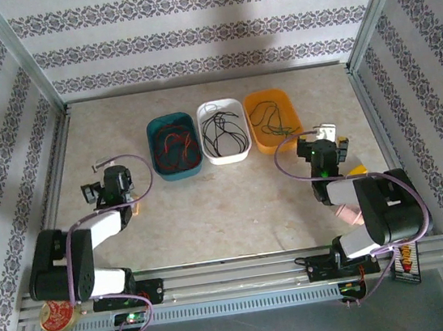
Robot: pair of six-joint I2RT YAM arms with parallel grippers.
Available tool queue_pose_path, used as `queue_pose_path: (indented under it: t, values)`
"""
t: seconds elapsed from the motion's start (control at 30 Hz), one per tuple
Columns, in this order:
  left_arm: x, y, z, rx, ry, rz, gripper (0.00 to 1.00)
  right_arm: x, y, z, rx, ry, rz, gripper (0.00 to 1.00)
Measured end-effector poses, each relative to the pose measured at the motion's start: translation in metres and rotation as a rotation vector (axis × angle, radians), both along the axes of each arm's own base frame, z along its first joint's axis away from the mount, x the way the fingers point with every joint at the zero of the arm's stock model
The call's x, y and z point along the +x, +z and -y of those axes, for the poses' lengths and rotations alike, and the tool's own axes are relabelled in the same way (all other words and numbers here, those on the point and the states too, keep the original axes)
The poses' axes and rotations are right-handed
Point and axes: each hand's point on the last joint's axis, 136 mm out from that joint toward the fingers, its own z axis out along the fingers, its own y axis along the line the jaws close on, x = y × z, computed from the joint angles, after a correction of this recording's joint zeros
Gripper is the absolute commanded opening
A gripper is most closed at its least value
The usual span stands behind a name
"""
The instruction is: Untangle the cables
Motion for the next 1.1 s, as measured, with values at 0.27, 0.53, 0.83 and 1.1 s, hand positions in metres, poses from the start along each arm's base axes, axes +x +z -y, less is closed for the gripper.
queue_pose_path:
  t: [0.27,0.53,0.83,1.1]
  values:
    - [0.034,0.004,0.019,-0.025,-0.150,0.037,0.99,0.009,-0.008,-0.013,0.072,0.135,0.011,0.98]
    - [0.026,0.009,0.048,-0.177,-0.338,0.132,0.99,0.011,-0.003,-0.019,0.083,0.173,0.033,0.98]
    - [0.026,-0.027,0.050,-0.227,-0.366,0.172,0.99,0.012,-0.002,-0.019,0.086,0.172,0.036,0.98]
    - [0.041,-0.013,0.052,-0.217,-0.381,0.210,0.99,0.011,-0.001,-0.015,0.082,0.147,0.041,0.98]
